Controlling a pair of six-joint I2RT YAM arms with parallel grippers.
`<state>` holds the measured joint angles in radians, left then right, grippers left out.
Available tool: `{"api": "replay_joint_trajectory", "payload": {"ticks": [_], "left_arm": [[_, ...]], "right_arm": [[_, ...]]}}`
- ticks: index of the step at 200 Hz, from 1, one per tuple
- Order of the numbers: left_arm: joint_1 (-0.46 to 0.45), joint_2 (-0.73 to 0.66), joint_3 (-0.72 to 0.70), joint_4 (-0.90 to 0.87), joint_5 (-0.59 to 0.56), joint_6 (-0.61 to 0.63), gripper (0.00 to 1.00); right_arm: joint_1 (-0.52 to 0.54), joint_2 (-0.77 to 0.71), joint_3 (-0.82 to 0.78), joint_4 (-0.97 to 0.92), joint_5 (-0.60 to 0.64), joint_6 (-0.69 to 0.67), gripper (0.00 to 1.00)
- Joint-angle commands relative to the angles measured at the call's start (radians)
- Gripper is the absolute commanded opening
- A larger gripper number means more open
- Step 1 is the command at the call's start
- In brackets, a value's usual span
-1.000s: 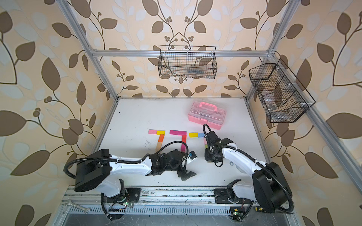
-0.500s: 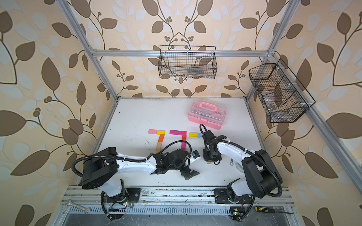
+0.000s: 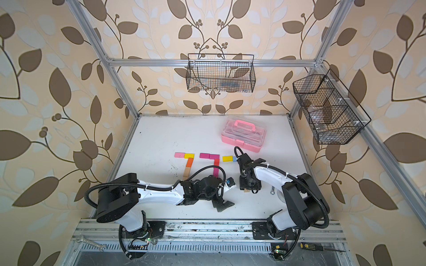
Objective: Assemble the number 7 with building blocks
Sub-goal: Assemble the building block at the center of the board.
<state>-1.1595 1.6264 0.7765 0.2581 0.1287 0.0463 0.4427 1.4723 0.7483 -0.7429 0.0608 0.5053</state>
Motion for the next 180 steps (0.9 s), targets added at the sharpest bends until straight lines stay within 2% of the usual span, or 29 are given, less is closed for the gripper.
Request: {"api": "replay_joint_trajectory", "payload": {"ticks": [1, 57, 111, 180], "left_arm": [[-0.006, -0.027, 0.032, 0.008, 0.005, 0.013, 0.99], [-0.006, -0.036, 0.026, 0.006, -0.001, 0.013, 0.99], [-0.006, -0.038, 0.023, 0.006, -0.006, 0.013, 0.99], [-0.006, -0.036, 0.019, 0.012, -0.006, 0.009, 0.99]], "right_arm": [[-0.005, -0.004, -0.022, -0.035, 0.051, 0.015, 0.6], [-0.01, -0.008, -0.021, -0.032, 0.053, 0.014, 0.59], [-0.018, -0.008, -0.022, -0.028, 0.05, 0.011, 0.53], [-0.018, -0.028, -0.022, -0.02, 0.036, 0.0, 0.58]]}}
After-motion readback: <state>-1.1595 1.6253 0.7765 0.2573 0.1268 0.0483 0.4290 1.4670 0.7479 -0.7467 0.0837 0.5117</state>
